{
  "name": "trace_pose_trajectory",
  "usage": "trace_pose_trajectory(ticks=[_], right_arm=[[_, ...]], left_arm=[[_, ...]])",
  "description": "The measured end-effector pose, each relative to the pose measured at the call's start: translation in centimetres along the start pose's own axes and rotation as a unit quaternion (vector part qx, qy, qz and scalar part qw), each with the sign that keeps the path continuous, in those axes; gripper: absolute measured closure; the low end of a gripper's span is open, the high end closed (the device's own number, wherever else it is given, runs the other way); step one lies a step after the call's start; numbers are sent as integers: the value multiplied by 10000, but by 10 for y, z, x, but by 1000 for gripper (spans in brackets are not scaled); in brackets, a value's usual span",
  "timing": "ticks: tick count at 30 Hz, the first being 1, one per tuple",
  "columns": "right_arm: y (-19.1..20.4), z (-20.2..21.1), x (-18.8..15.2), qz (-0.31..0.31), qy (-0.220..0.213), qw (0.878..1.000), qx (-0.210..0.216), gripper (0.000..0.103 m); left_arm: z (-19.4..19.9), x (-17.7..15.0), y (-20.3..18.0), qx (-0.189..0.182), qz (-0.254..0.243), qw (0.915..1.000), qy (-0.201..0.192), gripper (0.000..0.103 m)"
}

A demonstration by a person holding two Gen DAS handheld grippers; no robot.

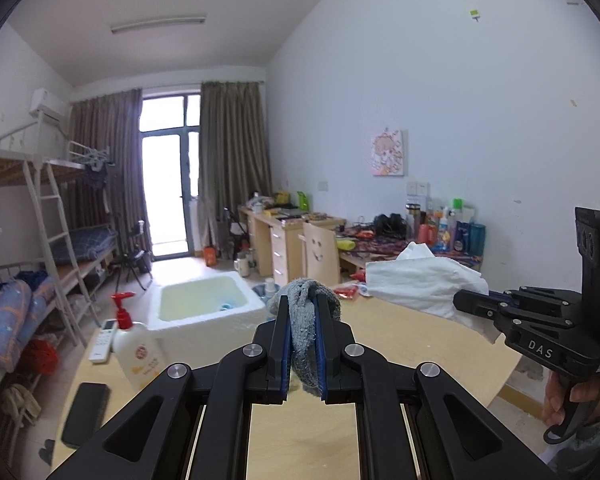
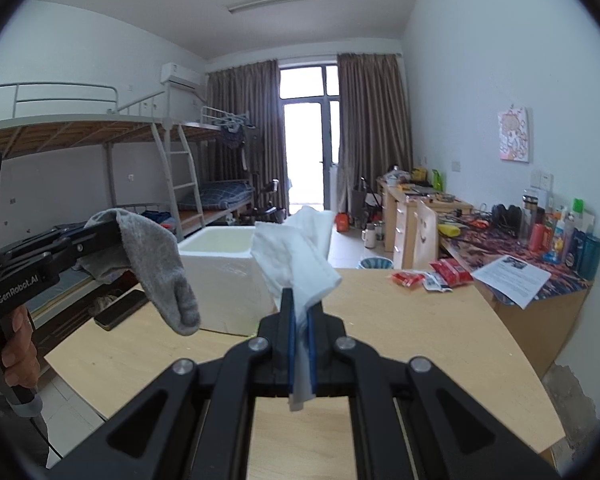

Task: Organize soft objects
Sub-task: 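Lift the sock and cloth with both tools and carry them toward the foam box, then lower the sock into the foam box and open the left tool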

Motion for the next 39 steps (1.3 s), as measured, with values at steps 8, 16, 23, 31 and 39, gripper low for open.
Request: trace_pose_trajectory(ticks=[8, 16, 23, 31, 39], right_arm=[[24, -7, 3, 124, -102, 9988, 463, 96], [43, -24, 2, 183, -69, 9953, 951, 96], [55, -39, -1, 198, 20, 9921, 1240, 96], [65, -59, -5, 194, 186, 9895, 1417, 96], [66, -77, -7, 207, 378, 9878, 1500, 96]], left_arm=[[20, 0, 21, 479, -1, 9987, -147, 92], [30, -5, 46, 888, 82, 9959, -156, 92], [31, -13, 65, 1134, 174, 9934, -69, 92], [25, -21, 78, 1293, 274, 9912, 70, 92], [8, -27, 90, 1326, 397, 9900, 273, 92]])
Point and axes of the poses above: each gripper's, at about its wrist camera, not at the fingertips, and z roughly against the way its jaws point, y to its left, x to its top, the point moved 2 cm from there along -z, roughly the way its jaws point, and after that the axes turned 8 degrees about -y, right-handed, at the moved point
